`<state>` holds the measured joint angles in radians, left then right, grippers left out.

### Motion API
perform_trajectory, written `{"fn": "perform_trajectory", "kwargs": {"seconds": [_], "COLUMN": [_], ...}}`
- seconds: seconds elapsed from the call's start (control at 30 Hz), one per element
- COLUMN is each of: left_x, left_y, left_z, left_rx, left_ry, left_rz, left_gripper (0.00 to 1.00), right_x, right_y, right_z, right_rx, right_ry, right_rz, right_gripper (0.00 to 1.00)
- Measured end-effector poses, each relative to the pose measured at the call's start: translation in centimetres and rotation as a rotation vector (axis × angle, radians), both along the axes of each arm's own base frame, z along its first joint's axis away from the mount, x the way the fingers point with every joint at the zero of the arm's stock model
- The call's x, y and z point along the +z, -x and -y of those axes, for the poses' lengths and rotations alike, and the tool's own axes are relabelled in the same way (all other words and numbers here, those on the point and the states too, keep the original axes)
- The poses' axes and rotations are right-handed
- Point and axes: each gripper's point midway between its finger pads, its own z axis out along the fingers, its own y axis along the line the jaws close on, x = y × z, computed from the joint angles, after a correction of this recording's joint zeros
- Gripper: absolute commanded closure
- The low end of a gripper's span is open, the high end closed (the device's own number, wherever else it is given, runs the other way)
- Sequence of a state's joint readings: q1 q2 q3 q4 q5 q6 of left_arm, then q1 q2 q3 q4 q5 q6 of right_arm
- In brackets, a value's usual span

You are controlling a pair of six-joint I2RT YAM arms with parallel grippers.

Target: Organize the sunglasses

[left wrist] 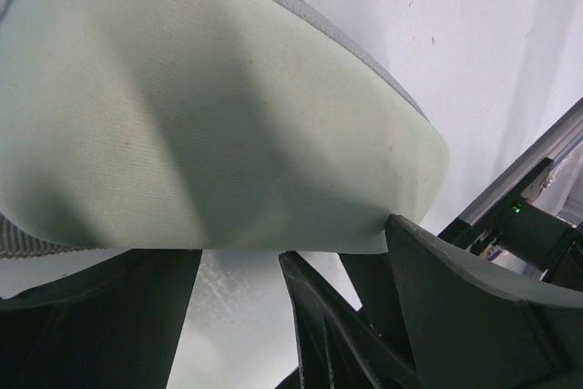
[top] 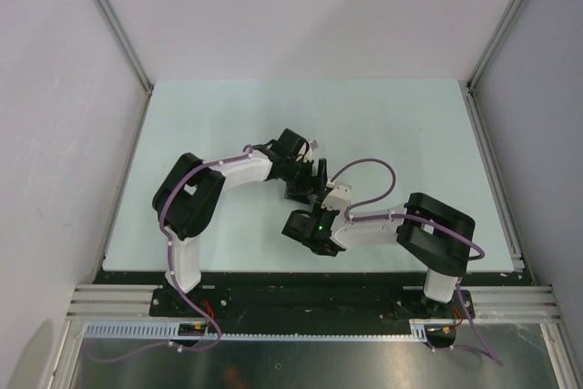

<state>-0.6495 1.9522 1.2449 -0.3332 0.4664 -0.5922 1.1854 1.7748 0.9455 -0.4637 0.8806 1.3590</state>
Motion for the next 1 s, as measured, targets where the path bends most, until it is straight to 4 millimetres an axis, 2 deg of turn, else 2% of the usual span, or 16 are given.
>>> {"fn": "perform_trajectory", "kwargs": {"seconds": [0.17, 0.4, 0.57, 0.6, 1.0], "left_x": [0.0, 0.0, 0.0, 0.0, 0.0], "left_y": [0.0, 0.0, -0.1, -0.1, -0.1], "left_z": [0.0, 0.1, 0.1, 0.1, 0.1], "left_rx": [0.0, 0.0, -0.001, -0.001, -0.001], "left_ry": [-0.002, -0.002, -0.001, -0.001, -0.004], "left_rz": [-0.003, -0.003, -0.003, -0.003, -0.004], "left_gripper": [0.11, 0.11, 0.12, 0.12, 0.13], "right_x": [-0.1, -0.1, -0.2, -0.2, -0.1], "right_y": [-0.7, -0.6, -0.6, -0.6, -0.2], "right_z": [0.3, 1.2, 1.6, 1.6, 1.7], "right_rx": [-0.054, -0.097, -0.103, -0.102, -0.071], "right_ry": [0.0, 0.009, 0.023, 0.027, 0.073], "right_rz": [0.0, -0.004, -0.01, -0.011, -0.019], "right_gripper": [0.66, 0.79, 0.93, 0.99, 1.0]}}
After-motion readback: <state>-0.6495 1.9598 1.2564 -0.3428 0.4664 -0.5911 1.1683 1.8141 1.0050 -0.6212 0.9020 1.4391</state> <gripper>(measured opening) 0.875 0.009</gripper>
